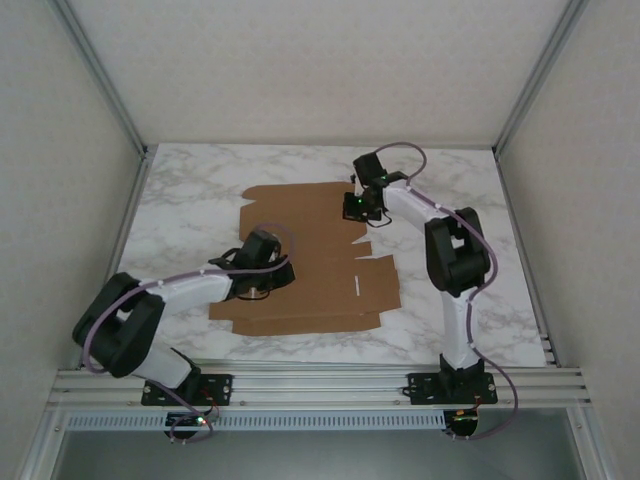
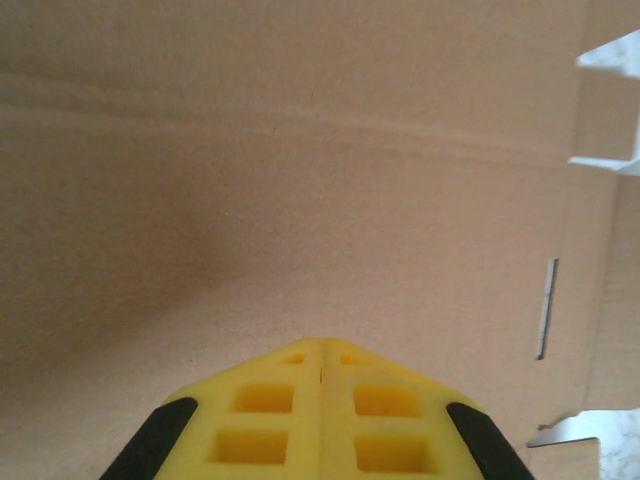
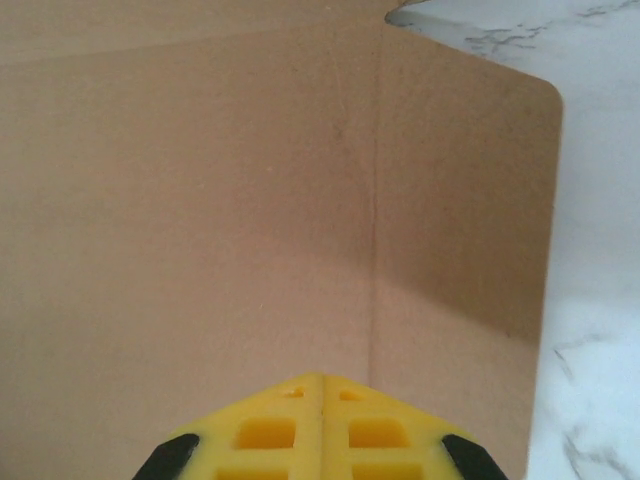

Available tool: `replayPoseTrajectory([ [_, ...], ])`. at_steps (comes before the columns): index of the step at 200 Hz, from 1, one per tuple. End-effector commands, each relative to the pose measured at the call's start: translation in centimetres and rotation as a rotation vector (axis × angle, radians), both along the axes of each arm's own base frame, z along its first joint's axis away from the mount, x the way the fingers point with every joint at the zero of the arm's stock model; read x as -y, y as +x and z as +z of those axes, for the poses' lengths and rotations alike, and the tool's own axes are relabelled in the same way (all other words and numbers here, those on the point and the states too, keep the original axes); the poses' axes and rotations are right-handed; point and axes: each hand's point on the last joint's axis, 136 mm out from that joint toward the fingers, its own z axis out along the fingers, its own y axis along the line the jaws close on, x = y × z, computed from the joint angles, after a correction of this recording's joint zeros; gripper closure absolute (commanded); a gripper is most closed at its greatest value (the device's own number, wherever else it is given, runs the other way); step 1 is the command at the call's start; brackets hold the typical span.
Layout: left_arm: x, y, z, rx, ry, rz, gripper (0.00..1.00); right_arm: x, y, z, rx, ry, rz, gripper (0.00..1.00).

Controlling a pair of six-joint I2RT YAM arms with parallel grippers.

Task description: Fold the paper box

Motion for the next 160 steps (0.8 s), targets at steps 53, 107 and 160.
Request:
replayPoseTrajectory([
  [53, -0.2, 2.0, -5.3, -0.261, 0.209, 0.044, 1.00, 3.5, 0.7, -5.2, -0.130, -0.245, -0.065, 1.00],
  [107, -3.4, 4.8, -7.6, -0.314, 0.300, 0.171, 1.00, 8.0, -0.9, -5.5, -0.153, -0.398, -0.128, 1.00],
  [160, -6.3, 12.0, -8.5, -0.264, 0.362, 0.316, 1.00, 10.6, -5.3, -5.6, -0.179, -0.395, -0.174, 1.00],
])
